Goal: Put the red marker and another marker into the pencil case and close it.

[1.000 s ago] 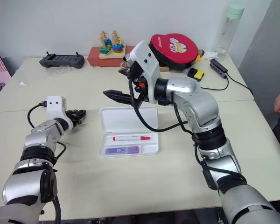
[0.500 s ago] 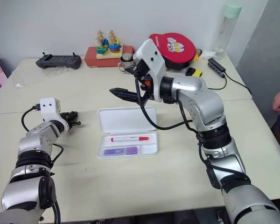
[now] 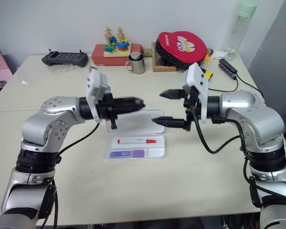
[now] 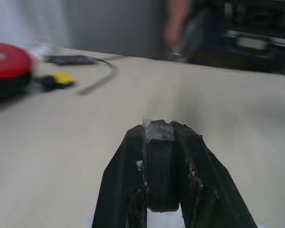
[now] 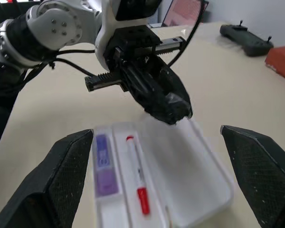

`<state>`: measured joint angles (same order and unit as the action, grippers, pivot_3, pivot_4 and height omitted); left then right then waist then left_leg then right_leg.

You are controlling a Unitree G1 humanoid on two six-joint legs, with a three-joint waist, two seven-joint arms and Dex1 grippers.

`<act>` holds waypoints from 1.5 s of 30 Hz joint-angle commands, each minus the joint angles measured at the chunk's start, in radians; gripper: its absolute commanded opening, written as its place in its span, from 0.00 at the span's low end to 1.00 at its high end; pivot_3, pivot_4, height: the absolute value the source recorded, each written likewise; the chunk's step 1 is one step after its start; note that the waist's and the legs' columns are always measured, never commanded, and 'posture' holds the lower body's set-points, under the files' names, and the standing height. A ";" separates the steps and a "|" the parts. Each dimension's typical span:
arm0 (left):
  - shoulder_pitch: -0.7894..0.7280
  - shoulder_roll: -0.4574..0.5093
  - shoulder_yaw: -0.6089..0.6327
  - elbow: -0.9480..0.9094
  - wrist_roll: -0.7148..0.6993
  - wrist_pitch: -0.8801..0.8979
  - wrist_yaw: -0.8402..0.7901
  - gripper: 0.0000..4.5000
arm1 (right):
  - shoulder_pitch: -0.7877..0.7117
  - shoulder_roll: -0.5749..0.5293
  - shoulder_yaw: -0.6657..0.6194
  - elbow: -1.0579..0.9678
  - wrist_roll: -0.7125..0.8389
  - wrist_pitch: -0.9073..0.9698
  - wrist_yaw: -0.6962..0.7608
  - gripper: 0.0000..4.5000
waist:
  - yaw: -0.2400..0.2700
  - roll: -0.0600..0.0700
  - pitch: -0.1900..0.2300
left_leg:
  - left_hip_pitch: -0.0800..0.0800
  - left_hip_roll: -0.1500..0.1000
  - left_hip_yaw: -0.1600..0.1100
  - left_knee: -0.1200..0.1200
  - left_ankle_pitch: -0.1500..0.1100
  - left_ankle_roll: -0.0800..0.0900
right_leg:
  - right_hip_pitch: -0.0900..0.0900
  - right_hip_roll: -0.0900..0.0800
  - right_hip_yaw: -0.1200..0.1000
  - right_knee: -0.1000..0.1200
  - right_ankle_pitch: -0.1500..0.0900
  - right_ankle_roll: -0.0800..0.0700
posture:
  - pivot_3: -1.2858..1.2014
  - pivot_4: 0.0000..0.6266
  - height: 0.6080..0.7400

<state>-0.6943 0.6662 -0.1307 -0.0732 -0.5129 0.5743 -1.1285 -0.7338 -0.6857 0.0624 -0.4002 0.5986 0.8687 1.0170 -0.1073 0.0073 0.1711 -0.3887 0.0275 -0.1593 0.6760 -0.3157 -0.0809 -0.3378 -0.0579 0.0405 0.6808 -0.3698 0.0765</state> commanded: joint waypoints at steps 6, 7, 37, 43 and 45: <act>0.023 0.001 -0.195 0.065 0.170 -0.126 -0.152 0.10 | 0.131 -0.068 -0.014 -0.203 0.041 0.070 -0.085 1.00 | 0.019 0.000 0.001 | 0.003 0.000 0.000 -0.001 0.000 0.000 | 0.001 0.000 -0.001 0.000 0.000 0.000 | 0.52 0.24 1.00; 0.028 -0.009 -0.200 0.060 0.170 -0.120 -0.150 0.10 | 0.136 -0.072 -0.014 -0.211 0.043 0.075 -0.092 1.00 | 0.021 0.000 0.001 | 0.003 0.000 0.000 -0.001 0.000 0.000 | 0.001 0.000 -0.001 0.000 0.000 0.000 | 0.52 0.24 1.00; 0.031 -0.164 -0.201 0.107 0.250 -0.092 -0.075 0.77 | 0.153 -0.058 0.013 -0.210 0.064 0.065 -0.186 1.00 | 0.025 0.000 0.001 | 0.003 0.000 0.000 -0.001 0.000 0.000 | 0.002 0.000 -0.002 0.000 0.000 0.000 | 0.52 0.24 1.00; 0.040 -0.148 -0.022 0.016 0.137 0.041 0.017 0.99 | 0.057 -0.003 -0.006 -0.087 0.061 0.031 -0.190 1.00 | 0.023 0.000 0.001 | 0.003 0.000 0.000 0.000 0.000 0.000 | 0.002 0.000 -0.002 0.000 0.000 0.000 | 0.52 0.24 1.00; 0.075 -0.114 0.087 -0.052 0.074 0.114 0.063 0.99 | -0.016 0.021 0.019 0.016 0.020 0.009 -0.192 1.00 | 0.018 0.000 0.001 | 0.003 0.000 0.000 0.000 0.000 0.000 | 0.002 0.000 -0.002 0.001 0.000 0.000 | 0.52 0.24 1.00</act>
<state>-0.6391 0.5110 -0.1720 -0.0334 -0.3615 0.6219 -1.1120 -0.6850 -0.6782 0.0891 -0.4585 0.6504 0.9182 0.8270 -0.0890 0.0073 0.1719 -0.3859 0.0274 -0.1598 0.6758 -0.3157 -0.0808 -0.3357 -0.0580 0.0391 0.6816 -0.3698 0.0766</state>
